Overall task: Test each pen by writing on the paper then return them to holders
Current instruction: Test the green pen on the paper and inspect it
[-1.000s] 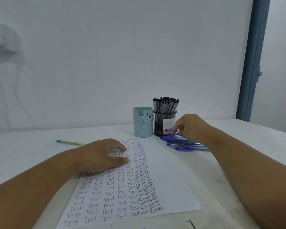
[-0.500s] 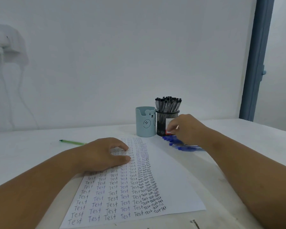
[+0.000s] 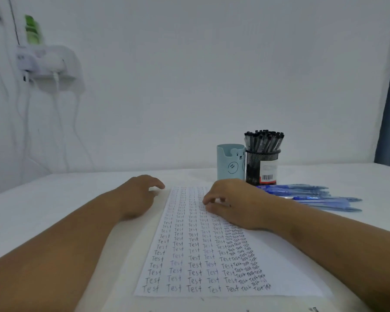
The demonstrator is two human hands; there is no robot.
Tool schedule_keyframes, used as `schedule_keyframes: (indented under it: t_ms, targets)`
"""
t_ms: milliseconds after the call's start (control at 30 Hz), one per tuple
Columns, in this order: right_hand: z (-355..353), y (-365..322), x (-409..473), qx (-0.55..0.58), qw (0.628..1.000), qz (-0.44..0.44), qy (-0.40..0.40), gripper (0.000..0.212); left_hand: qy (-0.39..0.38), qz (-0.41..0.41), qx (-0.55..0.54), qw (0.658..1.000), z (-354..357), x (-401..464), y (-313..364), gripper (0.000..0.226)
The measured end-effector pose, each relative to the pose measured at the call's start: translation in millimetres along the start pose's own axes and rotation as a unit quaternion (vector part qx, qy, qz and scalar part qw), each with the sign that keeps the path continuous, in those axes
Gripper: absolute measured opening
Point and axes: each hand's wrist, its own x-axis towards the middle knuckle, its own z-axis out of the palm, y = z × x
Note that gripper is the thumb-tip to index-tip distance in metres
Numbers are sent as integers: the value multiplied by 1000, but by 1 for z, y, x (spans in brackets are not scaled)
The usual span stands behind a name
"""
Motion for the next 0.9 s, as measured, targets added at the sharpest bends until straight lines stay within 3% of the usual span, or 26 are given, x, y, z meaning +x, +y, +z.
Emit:
schedule_keyframes:
  t_ms: [133,300,433,533,633,767,900]
  targets:
    - [-1,-1,1,0,1000,-4,-5,29,8,-5,5,1000,2,2,-1,39]
    - [0,-1,1,0,1000,-8,-2,28,83,9,-22,996,6,7,-4,15]
    - [0,0,1,2,1000,-15,3,28,184,59,-93,977,1,4,11,24]
    - [1,1,1,11,1000,-12,7,27,306,91,-208,924,-8,-3,36,12]
    - [1,4,0,30,999,6,26,29,353,82,-370,856,-15,-10,56,7]
    - [-1,3,-1,81,987,35,132,28,293,50,-561,773,-18,-18,70,7]
    - [-2,3,-1,101,974,26,202,32,218,48,-630,744,-13,-23,78,9]
